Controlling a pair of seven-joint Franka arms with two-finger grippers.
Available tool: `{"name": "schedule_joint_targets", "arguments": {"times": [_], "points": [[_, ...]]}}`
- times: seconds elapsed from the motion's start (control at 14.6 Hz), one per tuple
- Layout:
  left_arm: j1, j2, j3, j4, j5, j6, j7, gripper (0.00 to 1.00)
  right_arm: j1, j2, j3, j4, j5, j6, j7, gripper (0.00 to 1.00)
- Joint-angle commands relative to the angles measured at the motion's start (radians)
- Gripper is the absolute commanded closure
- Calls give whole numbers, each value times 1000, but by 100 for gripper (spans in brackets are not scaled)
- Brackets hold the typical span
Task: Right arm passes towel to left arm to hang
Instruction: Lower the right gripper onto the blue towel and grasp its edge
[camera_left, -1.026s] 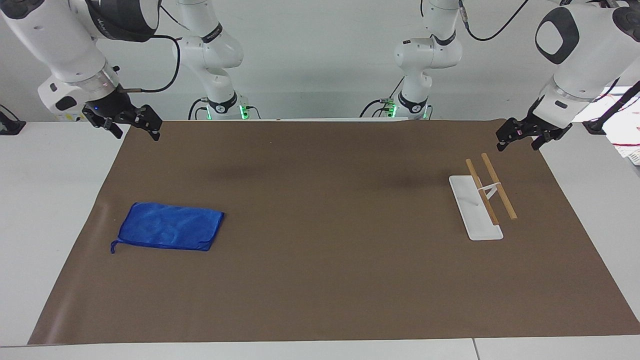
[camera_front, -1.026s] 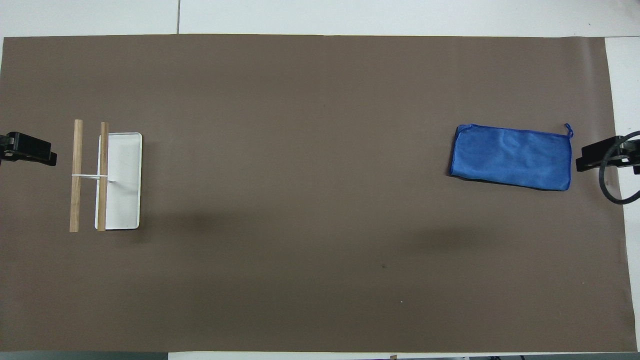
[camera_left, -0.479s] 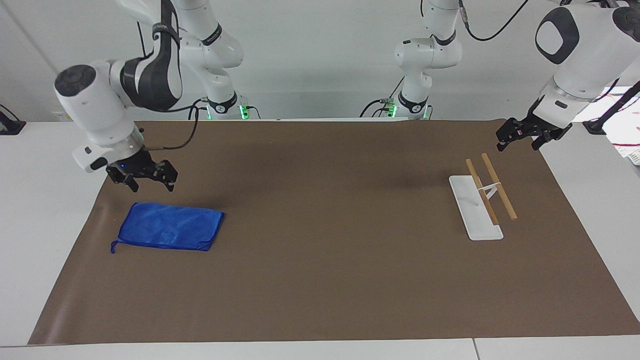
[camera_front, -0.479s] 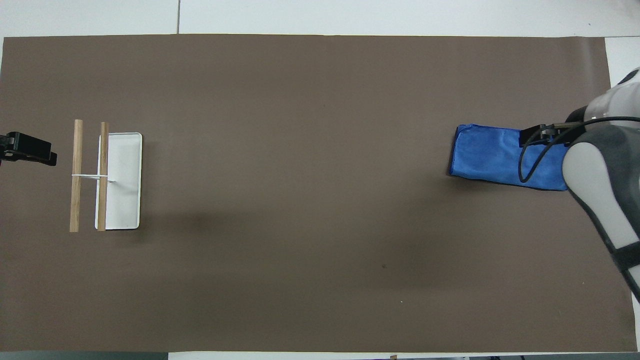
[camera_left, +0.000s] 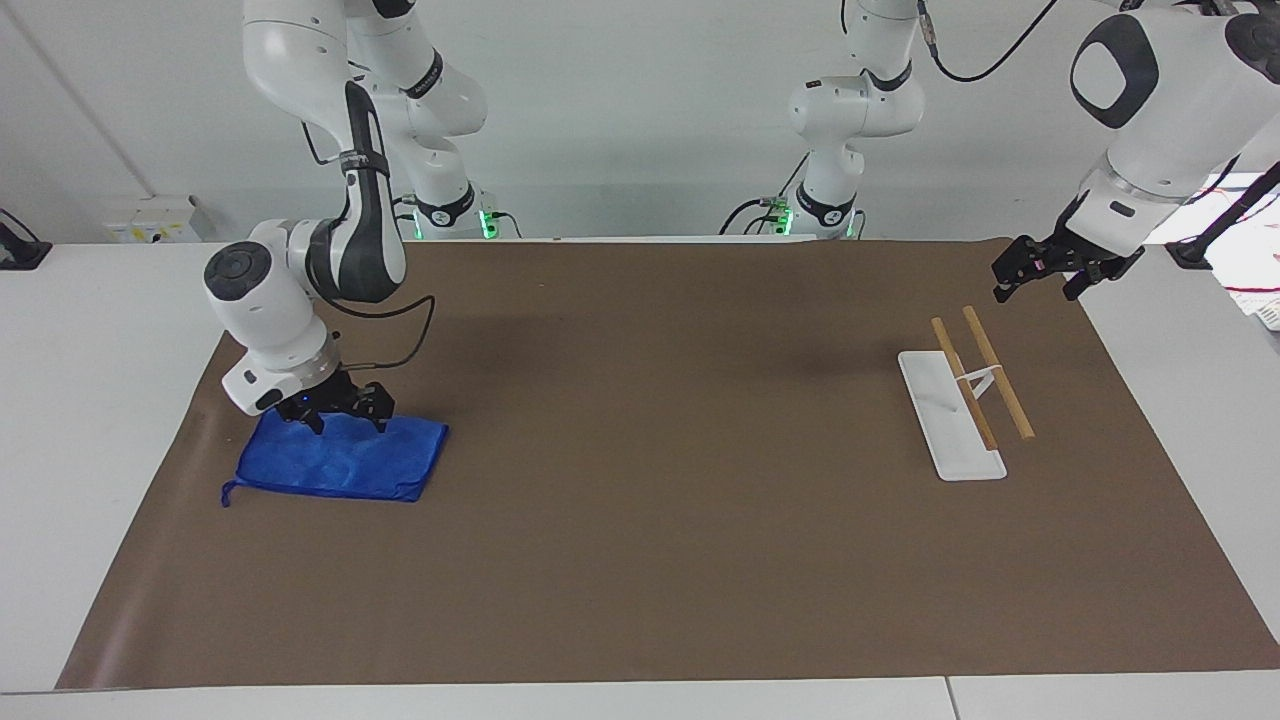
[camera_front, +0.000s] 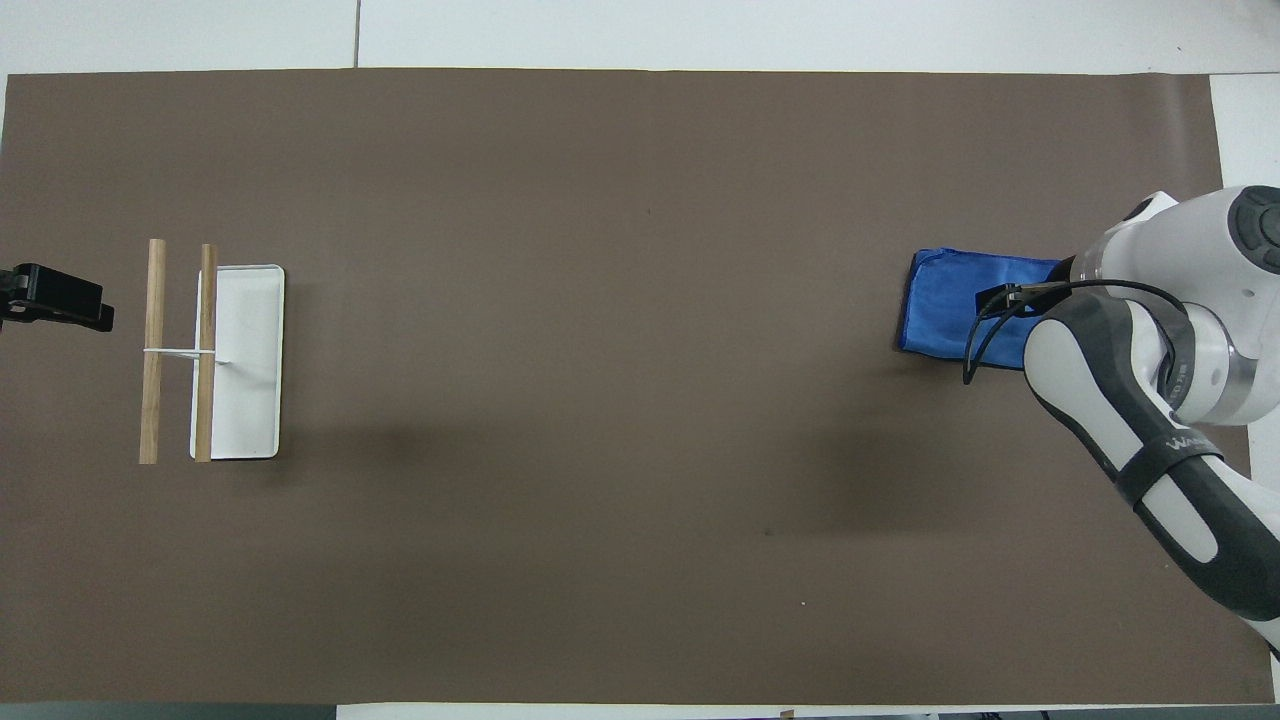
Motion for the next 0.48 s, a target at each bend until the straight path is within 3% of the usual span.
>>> {"name": "schedule_joint_targets", "arguments": {"times": [0.0,0.41], "points": [[-9,-26,3,-31,12,18,1,0,-19,38,5,-2,12,41,-16,0],[-9,-26,3,-31,12,18,1,0,-19,70,5,0,12,87,-33,4]]}}
